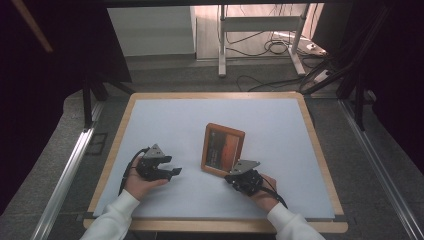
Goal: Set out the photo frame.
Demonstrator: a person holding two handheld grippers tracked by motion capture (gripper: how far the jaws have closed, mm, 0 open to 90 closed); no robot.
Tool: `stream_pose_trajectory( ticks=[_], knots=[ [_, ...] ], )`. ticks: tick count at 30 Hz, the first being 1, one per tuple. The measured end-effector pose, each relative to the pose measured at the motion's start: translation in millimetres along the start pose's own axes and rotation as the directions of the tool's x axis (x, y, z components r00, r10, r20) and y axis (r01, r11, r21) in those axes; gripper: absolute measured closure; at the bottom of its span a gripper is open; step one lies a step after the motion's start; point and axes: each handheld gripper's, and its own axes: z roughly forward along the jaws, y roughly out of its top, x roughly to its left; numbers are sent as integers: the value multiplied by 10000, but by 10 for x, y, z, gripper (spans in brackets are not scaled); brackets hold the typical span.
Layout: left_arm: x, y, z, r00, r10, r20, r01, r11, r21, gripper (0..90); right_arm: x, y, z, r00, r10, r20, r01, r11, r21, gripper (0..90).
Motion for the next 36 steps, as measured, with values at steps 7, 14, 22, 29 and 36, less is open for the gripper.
stream_pose_trajectory(
  ticks=[7, 14, 22, 29, 36],
  knots=[
    [7, -2, 9, 10000, -2, 14, 2, 10000, 52, 351, -75, -48, -44, 9997, 107, 205, -107, 9999, -19, 900],
    [-3, -4, 2, 10000, 36, -2, -36, 10000, 52, 350, -100, -61, -81, 9993, 175, 334, -170, 9998, -135, 900],
    [-13, -32, -48, 10000, -15, -55, 15, 10000, -55, 350, -52, -70, -280, 9996, 252, 130, -239, 9959, -870, 881],
    [-50, -55, -99, 9999, -69, -85, 68, 9999, -138, 345, -252, -313, -650, 9867, 1603, 257, -1539, 9741, -1656, 611],
    [-108, -85, -161, 9998, -37, -170, 33, 9998, -202, 333, -413, -673, -981, 9518, 2862, 1105, -2585, 9422, -2133, 384]
  ],
)
